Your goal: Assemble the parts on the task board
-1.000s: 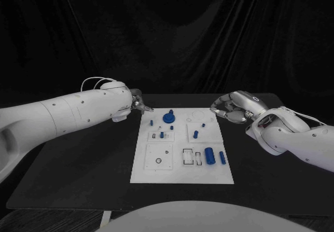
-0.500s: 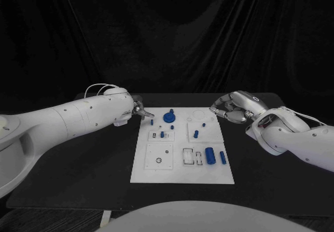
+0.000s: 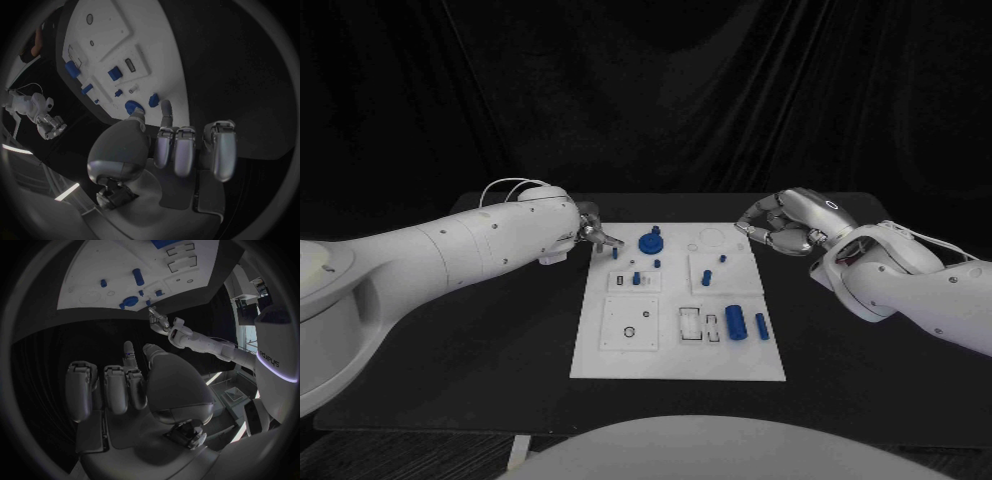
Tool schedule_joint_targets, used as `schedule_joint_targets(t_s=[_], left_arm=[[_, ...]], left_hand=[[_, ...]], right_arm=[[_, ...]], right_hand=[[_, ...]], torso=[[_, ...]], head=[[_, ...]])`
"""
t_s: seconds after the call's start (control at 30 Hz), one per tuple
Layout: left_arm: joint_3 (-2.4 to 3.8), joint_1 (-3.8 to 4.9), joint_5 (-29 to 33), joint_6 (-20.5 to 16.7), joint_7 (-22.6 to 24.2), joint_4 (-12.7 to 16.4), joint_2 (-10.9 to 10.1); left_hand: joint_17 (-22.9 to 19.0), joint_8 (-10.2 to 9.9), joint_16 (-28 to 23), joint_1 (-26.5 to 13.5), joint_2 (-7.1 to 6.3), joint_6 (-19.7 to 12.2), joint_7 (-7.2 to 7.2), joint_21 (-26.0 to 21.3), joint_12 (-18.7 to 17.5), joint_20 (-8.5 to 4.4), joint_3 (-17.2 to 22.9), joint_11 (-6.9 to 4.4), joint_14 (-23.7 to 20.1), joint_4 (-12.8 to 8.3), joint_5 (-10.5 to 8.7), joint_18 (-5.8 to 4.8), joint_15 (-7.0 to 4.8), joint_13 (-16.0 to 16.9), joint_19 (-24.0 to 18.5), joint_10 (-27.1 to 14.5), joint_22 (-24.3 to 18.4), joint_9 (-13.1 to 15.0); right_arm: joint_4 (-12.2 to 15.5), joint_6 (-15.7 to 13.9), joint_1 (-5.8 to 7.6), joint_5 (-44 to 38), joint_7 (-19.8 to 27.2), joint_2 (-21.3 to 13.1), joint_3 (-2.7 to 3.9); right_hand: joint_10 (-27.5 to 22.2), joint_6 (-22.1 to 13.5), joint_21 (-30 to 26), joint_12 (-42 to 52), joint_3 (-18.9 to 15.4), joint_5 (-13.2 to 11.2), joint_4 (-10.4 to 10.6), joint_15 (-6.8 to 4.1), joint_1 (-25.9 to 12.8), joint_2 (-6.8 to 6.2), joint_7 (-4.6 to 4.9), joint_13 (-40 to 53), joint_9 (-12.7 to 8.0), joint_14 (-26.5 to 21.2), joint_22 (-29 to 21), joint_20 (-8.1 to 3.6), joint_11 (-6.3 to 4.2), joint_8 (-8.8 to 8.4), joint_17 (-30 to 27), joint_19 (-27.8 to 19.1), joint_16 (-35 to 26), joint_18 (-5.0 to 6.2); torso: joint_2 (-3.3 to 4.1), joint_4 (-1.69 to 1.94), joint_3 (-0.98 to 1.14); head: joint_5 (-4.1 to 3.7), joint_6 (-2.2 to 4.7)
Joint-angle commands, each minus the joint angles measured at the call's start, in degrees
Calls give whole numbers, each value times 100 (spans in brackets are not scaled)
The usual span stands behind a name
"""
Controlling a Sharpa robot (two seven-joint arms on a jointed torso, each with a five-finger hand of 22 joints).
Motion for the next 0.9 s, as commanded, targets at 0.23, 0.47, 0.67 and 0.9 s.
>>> schedule_joint_targets(t_s=[0.23,0.47,0.67,0.9], left_arm=[[5,-16,-8,39,197,-24,58],[5,-22,-8,191,152,-91,132],[5,-33,-8,243,101,-116,175],[5,-41,-8,285,46,-161,216]], left_hand=[[1510,14,15,14,75,-153,20,-64,20,45,-48,39,595,-6,-12,26,63,1510,98,609,1243,70],[1510,25,15,163,127,-273,47,-107,20,73,-14,68,595,-54,118,35,93,1510,66,609,1232,168],[1510,51,15,287,136,-311,47,-115,20,85,15,71,595,-103,355,37,100,1510,62,609,1232,241],[1510,38,15,453,147,-400,56,-117,20,89,76,76,595,-194,644,37,103,1510,64,609,1233,292]], right_arm=[[7,-11,-10,4,-5,-6,5],[7,6,-10,4,-14,-1,4],[8,17,-10,4,-18,-2,4],[10,30,-11,4,-21,-2,4]], right_hand=[[601,-25,-14,20,1,-13,-22,25,-24,-31,2,1510,-12,461,1281,15,15,-45,722,319,3,31],[601,-33,-16,20,7,-9,-29,26,-13,-33,3,1510,-16,460,1280,15,16,-55,718,318,1,31],[601,-36,-19,20,12,-6,-34,26,-4,-34,4,1510,-17,459,1279,15,17,-60,716,317,0,32],[601,-39,-21,20,15,-4,-38,26,3,-35,5,1510,-19,459,1279,15,17,-65,716,316,1,32]], torso=[[5,8,3],[1,5,2],[1,3,3],[3,2,3]], head=[[-27,1],[-18,1],[-22,1],[-18,1]])
